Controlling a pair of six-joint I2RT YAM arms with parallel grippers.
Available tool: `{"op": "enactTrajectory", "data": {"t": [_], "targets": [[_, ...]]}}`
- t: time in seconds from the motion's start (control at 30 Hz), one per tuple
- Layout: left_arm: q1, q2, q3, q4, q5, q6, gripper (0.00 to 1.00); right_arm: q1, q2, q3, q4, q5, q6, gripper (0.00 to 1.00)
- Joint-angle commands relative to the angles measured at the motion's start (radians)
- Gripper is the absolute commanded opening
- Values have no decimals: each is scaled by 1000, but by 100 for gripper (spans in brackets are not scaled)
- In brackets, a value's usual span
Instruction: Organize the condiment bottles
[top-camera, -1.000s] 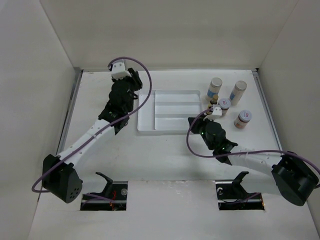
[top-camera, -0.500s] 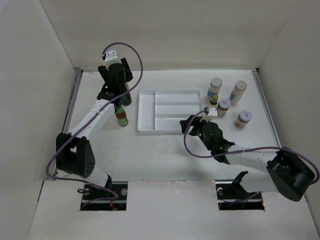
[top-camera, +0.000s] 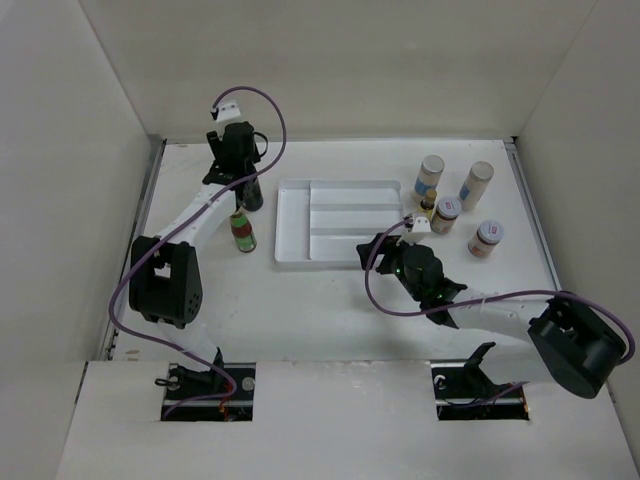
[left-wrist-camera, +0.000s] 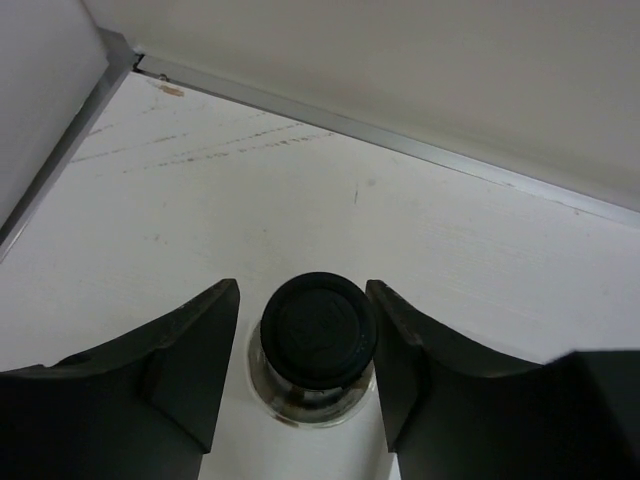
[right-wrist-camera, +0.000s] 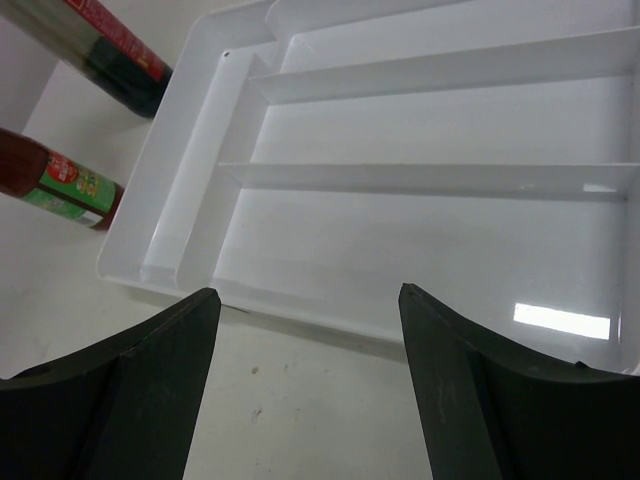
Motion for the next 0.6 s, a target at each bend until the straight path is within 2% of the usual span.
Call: {"op": "enactTrajectory", "data": {"t": [0.0,0.1,0.2,0.57], "targets": [[9,-9,55,44,-15,20,45,12,5,26,55,-21,8,79],[9,-3,55,44,-17,26,30,12,-7,27,54,-22,1,79],[8,-24,53,47,-31,28,22,12,-1,20,64,-25,9,79],[-20,-131,147,173,-51,118,17,12,12,26,65,-36,9,79]]}}
